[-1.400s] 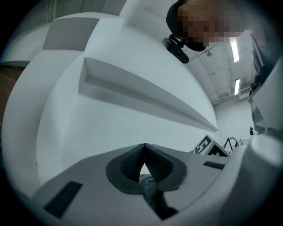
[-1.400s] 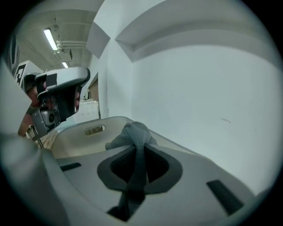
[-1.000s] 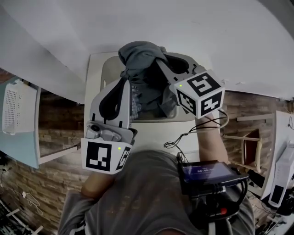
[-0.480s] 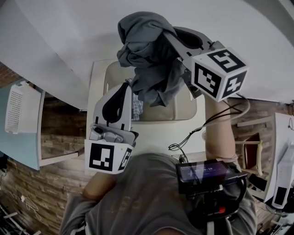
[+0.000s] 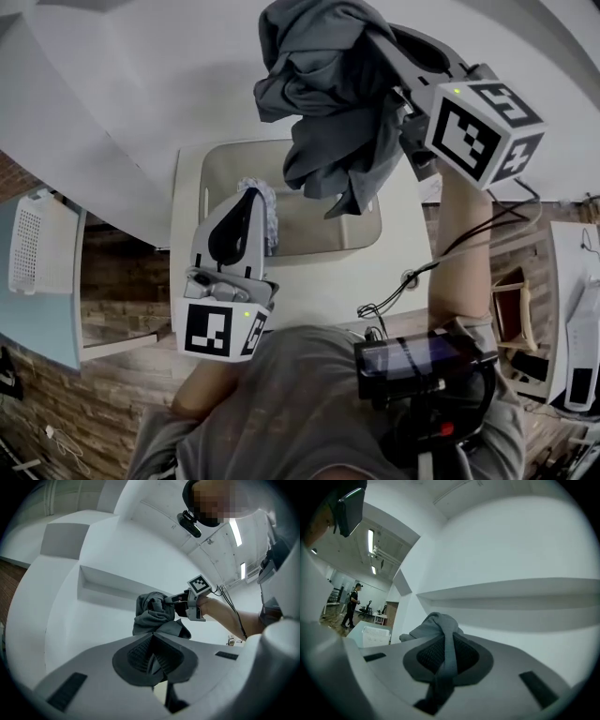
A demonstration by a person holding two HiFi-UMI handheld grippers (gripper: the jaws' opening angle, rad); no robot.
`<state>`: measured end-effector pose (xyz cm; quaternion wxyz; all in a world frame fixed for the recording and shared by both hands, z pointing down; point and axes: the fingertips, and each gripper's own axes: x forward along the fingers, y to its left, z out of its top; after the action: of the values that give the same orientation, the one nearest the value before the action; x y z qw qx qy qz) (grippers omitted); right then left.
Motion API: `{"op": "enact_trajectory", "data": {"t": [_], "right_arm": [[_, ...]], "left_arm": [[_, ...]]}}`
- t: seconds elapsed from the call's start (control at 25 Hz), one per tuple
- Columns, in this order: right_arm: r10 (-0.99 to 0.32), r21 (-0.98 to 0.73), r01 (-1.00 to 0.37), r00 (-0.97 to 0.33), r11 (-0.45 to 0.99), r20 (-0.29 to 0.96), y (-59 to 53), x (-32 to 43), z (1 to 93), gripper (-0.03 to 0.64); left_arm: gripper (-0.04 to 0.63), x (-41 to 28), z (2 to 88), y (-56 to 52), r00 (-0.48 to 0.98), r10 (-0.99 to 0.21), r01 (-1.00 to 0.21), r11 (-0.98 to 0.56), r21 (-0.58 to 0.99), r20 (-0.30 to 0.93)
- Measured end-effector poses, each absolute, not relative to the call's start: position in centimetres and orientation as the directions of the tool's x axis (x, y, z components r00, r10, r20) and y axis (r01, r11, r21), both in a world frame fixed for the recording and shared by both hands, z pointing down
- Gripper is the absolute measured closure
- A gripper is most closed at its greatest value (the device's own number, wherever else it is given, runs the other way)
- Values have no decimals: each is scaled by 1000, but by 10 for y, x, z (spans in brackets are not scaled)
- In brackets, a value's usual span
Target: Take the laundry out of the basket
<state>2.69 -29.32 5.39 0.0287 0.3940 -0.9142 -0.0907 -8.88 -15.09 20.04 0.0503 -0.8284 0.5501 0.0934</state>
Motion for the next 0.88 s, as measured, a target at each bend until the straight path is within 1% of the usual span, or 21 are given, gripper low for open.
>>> {"op": "enact_trajectory", "data": {"t": [0.2,0.4,0.64,0.88], "right_arm": [[-780,204,-773,-623,601,-65,-280,70,32,577],[-838,223,-831,-538,509,-95,-258,128,16,577],[-885,222,-875,-457,431,-84,-236,184,27,577],[-907,195,-895,-418,401,-54,-218,220,58,575]], "left_arm": [[588,-73,200,-149,415,-883,-902,-430,27,-219],[588,-39,196,-147,476,-850,-869,-494,26,-226],[588,-2,197,-149,539,-811,-830,-557,21,-226],[588,21,198,-147,563,-797,-814,-580,17,-217]]}}
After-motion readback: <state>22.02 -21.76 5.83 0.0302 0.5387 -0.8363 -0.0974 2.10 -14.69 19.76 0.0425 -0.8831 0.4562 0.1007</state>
